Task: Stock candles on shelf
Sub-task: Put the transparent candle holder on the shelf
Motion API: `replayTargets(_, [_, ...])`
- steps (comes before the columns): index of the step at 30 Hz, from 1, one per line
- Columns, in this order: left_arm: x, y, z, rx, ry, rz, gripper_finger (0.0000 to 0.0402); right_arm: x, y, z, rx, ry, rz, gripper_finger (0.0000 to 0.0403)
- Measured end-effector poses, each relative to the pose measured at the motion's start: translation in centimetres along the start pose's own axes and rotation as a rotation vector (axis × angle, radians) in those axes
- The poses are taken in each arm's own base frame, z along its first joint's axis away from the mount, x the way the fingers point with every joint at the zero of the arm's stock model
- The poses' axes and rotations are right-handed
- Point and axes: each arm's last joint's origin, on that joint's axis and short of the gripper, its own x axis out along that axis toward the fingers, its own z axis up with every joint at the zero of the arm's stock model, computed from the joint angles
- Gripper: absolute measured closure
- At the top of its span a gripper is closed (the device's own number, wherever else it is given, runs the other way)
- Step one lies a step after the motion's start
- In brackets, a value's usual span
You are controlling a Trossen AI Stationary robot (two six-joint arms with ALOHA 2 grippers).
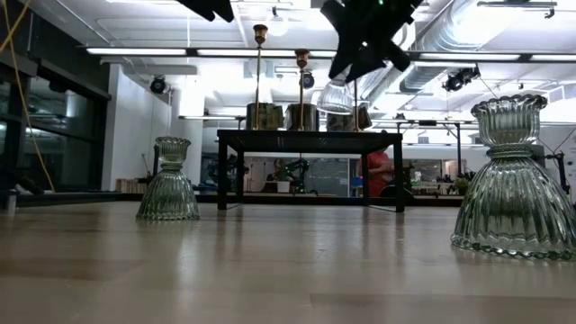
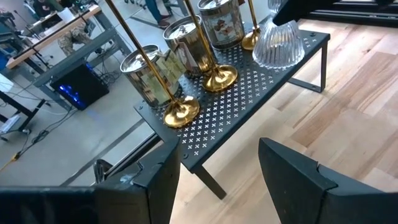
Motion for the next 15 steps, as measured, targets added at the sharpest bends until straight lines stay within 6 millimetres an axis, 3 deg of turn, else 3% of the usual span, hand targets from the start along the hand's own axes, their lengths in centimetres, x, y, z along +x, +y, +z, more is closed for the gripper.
replayTargets(15, [0.0, 0.0, 0.0, 0.001, 0.008, -0.005, 0.0192, 2.6, -1.1, -0.7, 0.066, 0.044, -0.158, 0.028])
